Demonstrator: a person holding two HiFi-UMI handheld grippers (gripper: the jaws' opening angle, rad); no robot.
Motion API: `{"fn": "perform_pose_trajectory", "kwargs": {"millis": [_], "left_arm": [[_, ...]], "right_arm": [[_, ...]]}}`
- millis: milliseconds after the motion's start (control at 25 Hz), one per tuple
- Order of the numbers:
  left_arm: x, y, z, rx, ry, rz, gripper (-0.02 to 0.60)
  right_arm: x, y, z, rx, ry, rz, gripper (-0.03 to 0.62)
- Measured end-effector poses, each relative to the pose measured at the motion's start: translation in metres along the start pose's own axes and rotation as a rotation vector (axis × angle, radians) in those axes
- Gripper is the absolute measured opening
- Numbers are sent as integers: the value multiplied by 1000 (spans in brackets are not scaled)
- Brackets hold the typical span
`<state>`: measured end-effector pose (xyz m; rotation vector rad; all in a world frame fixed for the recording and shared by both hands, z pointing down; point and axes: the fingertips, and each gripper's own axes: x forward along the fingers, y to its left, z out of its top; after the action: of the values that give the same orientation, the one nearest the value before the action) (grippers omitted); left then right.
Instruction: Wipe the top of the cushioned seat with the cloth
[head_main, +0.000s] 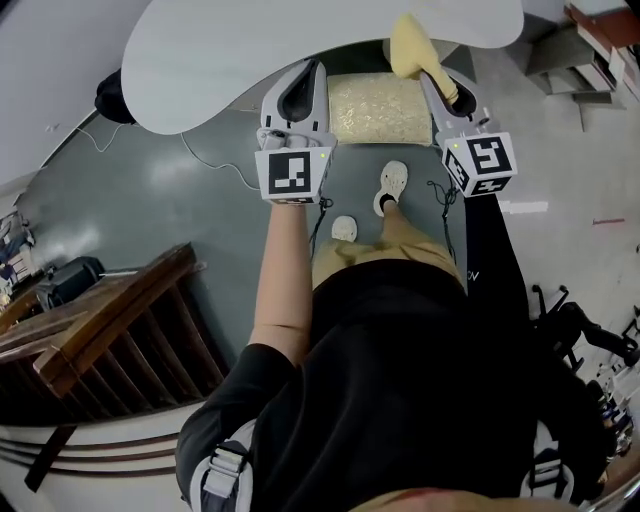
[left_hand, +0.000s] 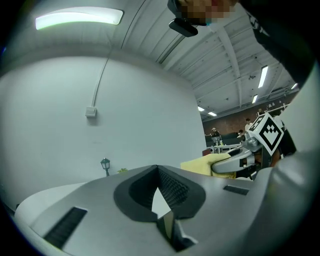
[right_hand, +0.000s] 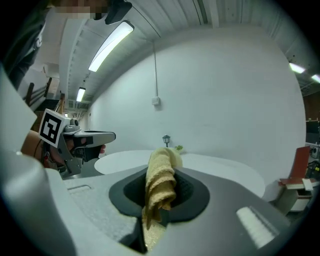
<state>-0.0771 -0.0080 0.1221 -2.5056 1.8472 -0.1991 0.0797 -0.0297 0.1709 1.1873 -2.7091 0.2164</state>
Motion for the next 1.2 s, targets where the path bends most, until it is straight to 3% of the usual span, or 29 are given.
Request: {"fn": "perform_pose_trajectory", "kwargs": {"millis": [280, 440, 560, 760, 1000, 1200], "left_arm": [[10, 6, -67, -32, 128, 48, 5], [16, 11, -105, -36, 180, 28, 5], [24, 13, -133, -33, 217, -24, 5], [35, 21, -191, -52, 281, -94, 5], [52, 30, -245, -72, 325, -178, 5], [59, 32, -279, -72, 340, -249, 5]], "right_arm": [[35, 7, -78, 89, 123, 119, 57], [57, 16, -126, 194, 206, 142, 57], [73, 23, -162, 260, 283, 128, 57], [96, 42, -228, 279, 422, 92, 57], [139, 48, -289, 392, 547, -39, 57], [178, 67, -328, 465, 593, -2, 55]]}}
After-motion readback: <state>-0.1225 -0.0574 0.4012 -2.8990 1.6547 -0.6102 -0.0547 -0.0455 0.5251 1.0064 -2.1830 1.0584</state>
